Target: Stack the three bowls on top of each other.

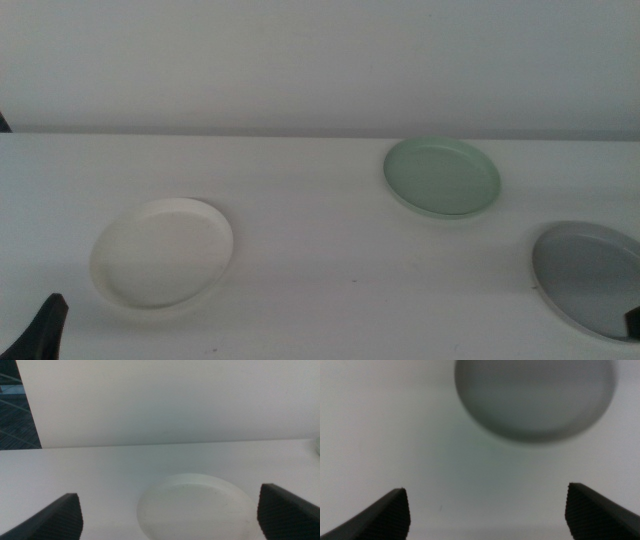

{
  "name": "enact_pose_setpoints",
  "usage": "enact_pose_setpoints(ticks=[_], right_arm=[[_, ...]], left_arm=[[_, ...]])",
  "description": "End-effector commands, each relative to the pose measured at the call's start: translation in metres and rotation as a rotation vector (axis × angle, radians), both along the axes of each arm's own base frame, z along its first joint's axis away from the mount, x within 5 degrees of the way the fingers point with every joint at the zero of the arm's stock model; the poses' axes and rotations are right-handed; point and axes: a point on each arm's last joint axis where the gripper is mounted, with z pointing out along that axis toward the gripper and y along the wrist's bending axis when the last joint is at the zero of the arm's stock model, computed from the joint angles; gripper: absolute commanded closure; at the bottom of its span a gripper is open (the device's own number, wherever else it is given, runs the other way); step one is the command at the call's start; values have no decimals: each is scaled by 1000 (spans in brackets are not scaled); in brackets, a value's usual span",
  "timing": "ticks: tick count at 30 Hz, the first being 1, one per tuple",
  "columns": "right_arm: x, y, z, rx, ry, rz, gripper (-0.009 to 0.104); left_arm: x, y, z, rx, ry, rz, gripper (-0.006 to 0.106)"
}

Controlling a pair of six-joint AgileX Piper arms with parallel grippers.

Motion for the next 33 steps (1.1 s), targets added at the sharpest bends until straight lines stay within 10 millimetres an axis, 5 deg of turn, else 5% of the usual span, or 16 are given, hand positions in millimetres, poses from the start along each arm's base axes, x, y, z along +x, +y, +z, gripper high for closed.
enact_pose_setpoints(ticks=[1,7,13,22,33], right_arm=[[18,-1,-10,38,154,-47,12],[56,-6,-44,7,345,-13,12],[94,-28,-20,-159,247,-113,13],[137,-110,-4,-66,326,-327,13],[170,-139,-66,-50,367,-286,28]], left_arm=[[-1,0,-10,-8,-17,2,7],[-1,0,-10,-12,-17,2,7],[-1,0,-10,-11,-17,2,7],[-1,0,-10,-11,-17,2,7],[-1,0,-10,-11,-17,2,7]])
